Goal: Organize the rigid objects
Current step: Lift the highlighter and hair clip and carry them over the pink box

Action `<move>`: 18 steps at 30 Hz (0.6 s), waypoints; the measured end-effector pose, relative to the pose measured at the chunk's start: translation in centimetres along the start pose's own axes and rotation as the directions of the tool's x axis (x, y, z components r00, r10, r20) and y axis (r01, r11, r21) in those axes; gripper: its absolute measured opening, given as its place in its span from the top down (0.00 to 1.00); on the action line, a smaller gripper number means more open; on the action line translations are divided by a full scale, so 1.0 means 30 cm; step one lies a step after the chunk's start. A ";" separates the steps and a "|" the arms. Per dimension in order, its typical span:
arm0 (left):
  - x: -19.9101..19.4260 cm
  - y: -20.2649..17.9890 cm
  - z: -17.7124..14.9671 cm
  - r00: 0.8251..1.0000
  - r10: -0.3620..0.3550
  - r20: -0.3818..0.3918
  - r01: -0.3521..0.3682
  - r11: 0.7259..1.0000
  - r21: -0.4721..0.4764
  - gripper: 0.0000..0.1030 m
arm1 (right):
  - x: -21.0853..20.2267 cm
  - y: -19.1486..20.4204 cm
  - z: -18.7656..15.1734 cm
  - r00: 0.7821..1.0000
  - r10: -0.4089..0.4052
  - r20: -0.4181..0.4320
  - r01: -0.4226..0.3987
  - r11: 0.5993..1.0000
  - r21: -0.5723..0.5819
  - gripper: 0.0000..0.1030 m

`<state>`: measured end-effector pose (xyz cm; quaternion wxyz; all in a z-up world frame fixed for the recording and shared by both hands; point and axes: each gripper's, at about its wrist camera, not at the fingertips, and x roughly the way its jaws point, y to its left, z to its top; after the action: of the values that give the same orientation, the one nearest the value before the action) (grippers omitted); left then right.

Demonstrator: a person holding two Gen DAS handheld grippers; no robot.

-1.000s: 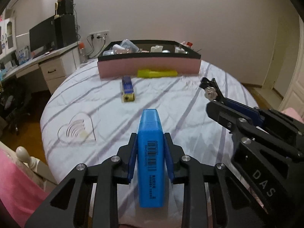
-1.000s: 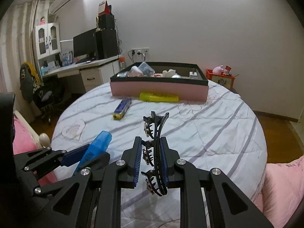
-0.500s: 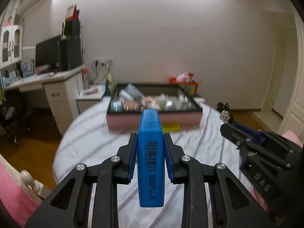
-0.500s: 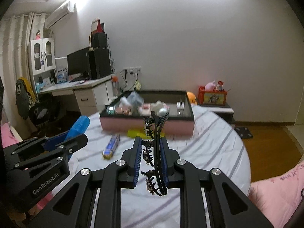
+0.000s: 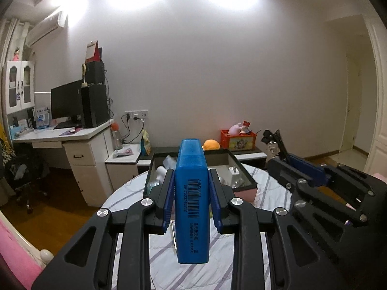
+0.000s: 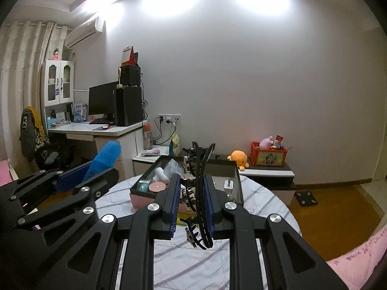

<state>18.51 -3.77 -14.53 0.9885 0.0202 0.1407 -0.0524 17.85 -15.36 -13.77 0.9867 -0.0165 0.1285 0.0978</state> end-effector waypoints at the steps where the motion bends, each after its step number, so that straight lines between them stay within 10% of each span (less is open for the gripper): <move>1: -0.004 -0.002 0.006 1.000 0.005 0.010 -0.005 1.000 0.006 0.74 | 0.001 0.004 0.004 1.000 0.001 0.003 -0.001 1.000 -0.003 0.81; 18: -0.044 0.010 0.110 0.987 0.054 0.150 -0.058 0.998 0.023 0.74 | -0.021 0.033 0.090 0.995 -0.032 0.096 0.035 0.999 -0.030 0.81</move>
<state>18.19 -3.52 -10.98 0.9969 0.0337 0.0652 -0.0279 17.74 -14.36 -11.01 0.9929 -0.0296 0.0794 0.0841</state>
